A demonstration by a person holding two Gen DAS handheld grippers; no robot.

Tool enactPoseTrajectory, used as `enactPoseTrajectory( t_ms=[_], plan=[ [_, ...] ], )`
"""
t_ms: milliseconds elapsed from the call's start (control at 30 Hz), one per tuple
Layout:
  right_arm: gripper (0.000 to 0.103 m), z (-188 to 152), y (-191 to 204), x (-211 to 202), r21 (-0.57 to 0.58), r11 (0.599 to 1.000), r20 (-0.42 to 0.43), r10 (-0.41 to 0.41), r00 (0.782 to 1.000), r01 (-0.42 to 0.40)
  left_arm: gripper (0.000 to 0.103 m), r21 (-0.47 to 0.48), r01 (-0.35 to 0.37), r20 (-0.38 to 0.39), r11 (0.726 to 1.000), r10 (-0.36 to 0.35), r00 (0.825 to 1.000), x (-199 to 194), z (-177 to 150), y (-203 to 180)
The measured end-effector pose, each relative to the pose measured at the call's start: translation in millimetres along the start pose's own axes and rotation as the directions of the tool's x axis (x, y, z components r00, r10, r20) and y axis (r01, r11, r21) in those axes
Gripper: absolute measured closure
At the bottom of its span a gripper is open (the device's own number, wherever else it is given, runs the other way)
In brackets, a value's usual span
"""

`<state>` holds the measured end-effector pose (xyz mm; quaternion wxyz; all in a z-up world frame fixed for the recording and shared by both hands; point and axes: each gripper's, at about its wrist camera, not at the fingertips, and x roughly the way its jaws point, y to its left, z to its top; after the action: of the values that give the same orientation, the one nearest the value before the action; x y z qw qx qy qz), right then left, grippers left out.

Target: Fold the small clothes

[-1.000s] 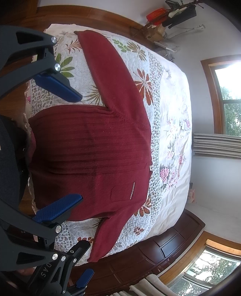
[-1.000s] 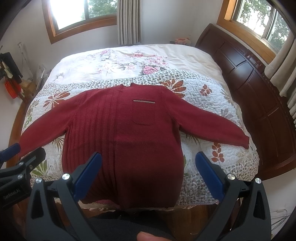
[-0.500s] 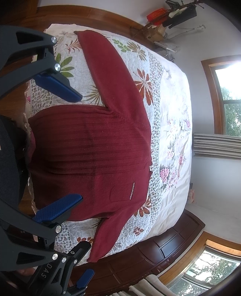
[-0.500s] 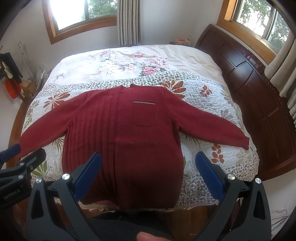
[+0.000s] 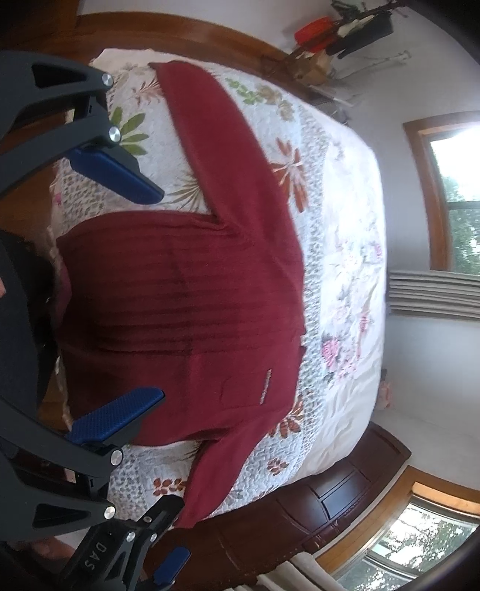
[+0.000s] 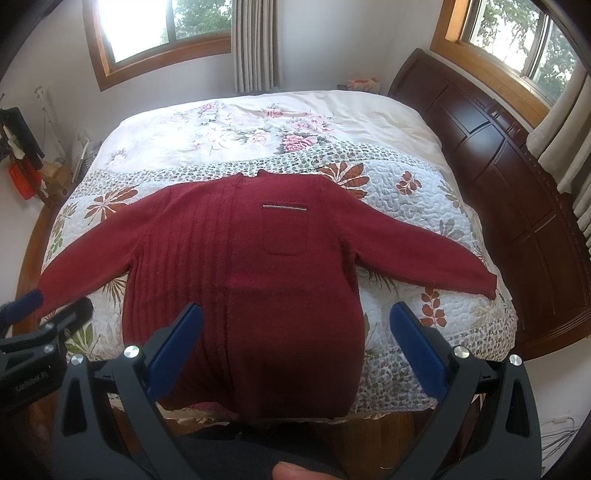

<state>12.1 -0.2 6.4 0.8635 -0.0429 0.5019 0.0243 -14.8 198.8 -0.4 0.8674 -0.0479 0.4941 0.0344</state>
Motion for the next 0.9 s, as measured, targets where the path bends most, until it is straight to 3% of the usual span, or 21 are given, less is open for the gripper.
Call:
enactPoseTrajectory(
  t_ms=[100, 233, 300, 367, 467, 567, 600, 633, 667, 700, 800, 833, 900],
  plan=[
    [0.003, 1, -1, 1, -0.001, 1.0, 0.003, -0.002, 1.0, 0.002, 0.004, -0.006, 0.039, 0.026, 0.999, -0.038, 0.999, 0, 3, 2],
    [0.003, 0, -10, 5, -0.011, 1.0, 0.065, -0.018, 0.998, 0.019, 0.004, -0.117, 0.248, 0.028, 0.962, -0.247, 0.969, 19, 5, 18],
    [0.003, -2, -22, 11, -0.037, 0.999, 0.149, 0.019, 0.989, -0.014, 0.004, -0.142, 0.255, -0.002, 0.956, -0.258, 0.966, 34, 5, 20],
    [0.003, -3, -46, 33, -0.03, 0.999, 0.148, 0.035, 0.988, -0.031, 0.004, -0.106, 0.236, -0.02, 0.966, -0.239, 0.971, 46, 5, 16],
    [0.004, -5, -118, 78, 0.17, 0.983, 0.064, 0.053, 0.997, -0.063, 0.004, -0.111, 0.294, -0.044, 0.949, -0.3, 0.953, 57, 5, 14],
    [0.01, -17, -205, 115, 0.389, 0.92, 0.029, 0.05, 0.998, -0.057, 0.004, -0.195, 0.417, -0.072, 0.888, -0.437, 0.897, 69, 6, 15],
    [0.022, -23, -232, 125, 0.457, 0.888, 0.023, 0.055, 0.998, -0.06, 0.004, -0.215, 0.446, -0.075, 0.869, -0.471, 0.879, 71, 7, 14],
    [0.031, -33, -270, 140, 0.558, 0.824, 0.026, 0.094, 0.995, -0.093, 0.004, -0.212, 0.462, -0.071, 0.861, -0.485, 0.872, 72, 8, 10],
    [0.036, -44, -302, 153, 0.647, 0.746, 0.049, 0.162, 0.986, -0.155, 0.004, -0.186, 0.46, -0.059, 0.868, -0.477, 0.877, 69, 9, 4],
    [0.044, -60, -334, 166, 0.735, 0.633, 0.11, 0.24, 0.965, -0.241, 0.004, -0.154, 0.453, -0.044, 0.878, -0.464, 0.885, 67, 11, -2],
    [0.045, -92, -398, 190, 0.856, 0.396, 0.226, 0.289, 0.93, -0.332, 0.004, -0.058, 0.42, -0.028, 0.905, -0.422, 0.906, 59, 17, -26],
    [0.046, -106, -421, 198, 0.879, 0.304, 0.285, 0.281, 0.917, -0.366, 0.004, -0.044, 0.422, -0.035, 0.905, -0.424, 0.905, 60, 19, -32],
    [0.053, -123, -451, 211, 0.893, 0.19, 0.357, 0.256, 0.898, -0.409, 0.004, -0.037, 0.445, -0.044, 0.895, -0.446, 0.894, 59, 23, -40]
  ],
)
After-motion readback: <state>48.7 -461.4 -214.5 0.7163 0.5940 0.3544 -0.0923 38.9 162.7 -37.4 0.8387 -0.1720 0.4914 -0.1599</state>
